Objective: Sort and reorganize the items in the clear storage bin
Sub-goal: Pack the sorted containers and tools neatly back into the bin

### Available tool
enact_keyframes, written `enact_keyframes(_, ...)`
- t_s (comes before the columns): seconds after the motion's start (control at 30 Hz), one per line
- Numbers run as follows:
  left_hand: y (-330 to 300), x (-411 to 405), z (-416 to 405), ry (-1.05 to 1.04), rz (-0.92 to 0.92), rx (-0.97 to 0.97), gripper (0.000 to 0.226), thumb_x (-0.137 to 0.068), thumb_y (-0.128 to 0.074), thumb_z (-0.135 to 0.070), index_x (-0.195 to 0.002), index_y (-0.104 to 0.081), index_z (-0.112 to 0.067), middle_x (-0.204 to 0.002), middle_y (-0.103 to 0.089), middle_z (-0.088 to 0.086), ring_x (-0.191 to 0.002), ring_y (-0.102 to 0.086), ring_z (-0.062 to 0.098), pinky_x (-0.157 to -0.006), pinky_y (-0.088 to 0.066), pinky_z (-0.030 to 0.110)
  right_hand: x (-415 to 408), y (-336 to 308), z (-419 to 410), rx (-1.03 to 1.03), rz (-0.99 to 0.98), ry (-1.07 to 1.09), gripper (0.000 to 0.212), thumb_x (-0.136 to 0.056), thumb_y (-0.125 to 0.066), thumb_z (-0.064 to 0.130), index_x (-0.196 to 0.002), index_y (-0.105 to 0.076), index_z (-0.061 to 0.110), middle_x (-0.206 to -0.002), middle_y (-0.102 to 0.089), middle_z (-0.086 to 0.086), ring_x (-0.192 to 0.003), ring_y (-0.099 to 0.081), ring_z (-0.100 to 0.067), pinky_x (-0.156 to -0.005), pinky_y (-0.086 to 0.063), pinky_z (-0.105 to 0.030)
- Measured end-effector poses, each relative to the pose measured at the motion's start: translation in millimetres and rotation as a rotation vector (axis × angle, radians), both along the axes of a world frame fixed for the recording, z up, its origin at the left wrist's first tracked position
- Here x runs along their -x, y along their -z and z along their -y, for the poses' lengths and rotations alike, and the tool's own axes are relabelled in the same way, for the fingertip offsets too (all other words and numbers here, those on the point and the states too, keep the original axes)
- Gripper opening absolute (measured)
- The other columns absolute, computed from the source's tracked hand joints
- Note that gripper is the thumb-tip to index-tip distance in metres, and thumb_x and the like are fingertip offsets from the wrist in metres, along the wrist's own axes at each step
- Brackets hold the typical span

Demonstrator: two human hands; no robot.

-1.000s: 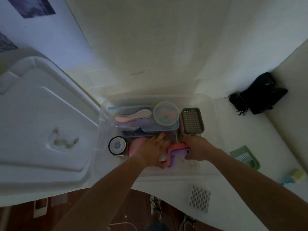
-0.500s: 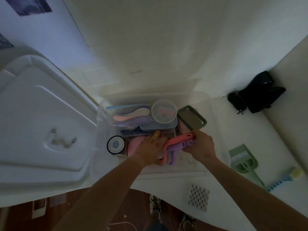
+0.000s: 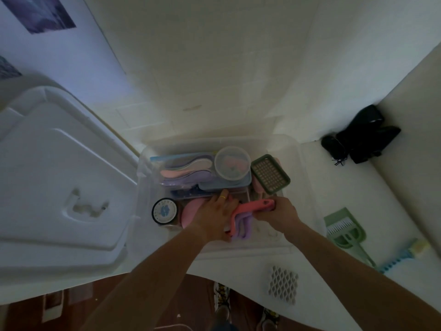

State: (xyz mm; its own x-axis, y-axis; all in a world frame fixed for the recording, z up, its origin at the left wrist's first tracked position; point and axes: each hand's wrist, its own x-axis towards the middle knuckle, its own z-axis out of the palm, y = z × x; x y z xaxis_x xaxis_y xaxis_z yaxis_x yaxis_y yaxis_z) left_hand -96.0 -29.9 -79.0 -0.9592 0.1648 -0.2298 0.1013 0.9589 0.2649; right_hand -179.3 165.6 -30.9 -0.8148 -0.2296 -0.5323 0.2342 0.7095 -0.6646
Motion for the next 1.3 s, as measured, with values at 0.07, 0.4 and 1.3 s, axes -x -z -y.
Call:
enact_keyframes(0.07,-2.4,-2.8,-0.6,-0.014,-0.015,-0.005,0.099,-0.046,-0.075,-0.070,-0.128,-0.045,-0.025,-0.129,-0.047,0.010,-0.110,-0.053,0.030,-0.085,-0.052,0.039,1.1,4.1,-0.3,-0.019,0.076,0.017,0.024,-0.060,-0.088,0.025,-0.070,-0.066,0.025,-0.077,-0.071,-0.007,-0.076,-0.068,-0.025,-0.070,-0.055,-0.037)
enact_keyframes(0.4,-21.6,-6.0,-4.4,-0.078,-0.094,-0.074,0.082,-0.057,-0.068,-0.073,-0.124,-0.054,-0.028,-0.116,-0.058,0.006,-0.108,-0.057,0.025,-0.084,-0.054,0.036,10.2,4.6,-11.0,-0.078,0.145,0.056,0.045,-0.051,-0.091,0.018,-0.090,-0.070,0.014,-0.088,-0.074,-0.011,-0.088,-0.071,-0.029,-0.080,-0.059,-0.046)
enact_keyframes(1.3,-24.8,51.8,-337.1,-0.038,0.140,-0.119,0.061,-0.100,-0.039,-0.049,-0.152,-0.027,-0.021,-0.151,-0.040,0.014,-0.133,-0.044,0.031,-0.106,-0.043,0.039,-11.2,29.2,-349.0,-0.252,0.044,0.517,0.040,-0.081,-0.072,0.044,-0.115,-0.061,0.027,-0.095,-0.072,0.000,-0.088,-0.070,-0.023,-0.085,-0.057,-0.040)
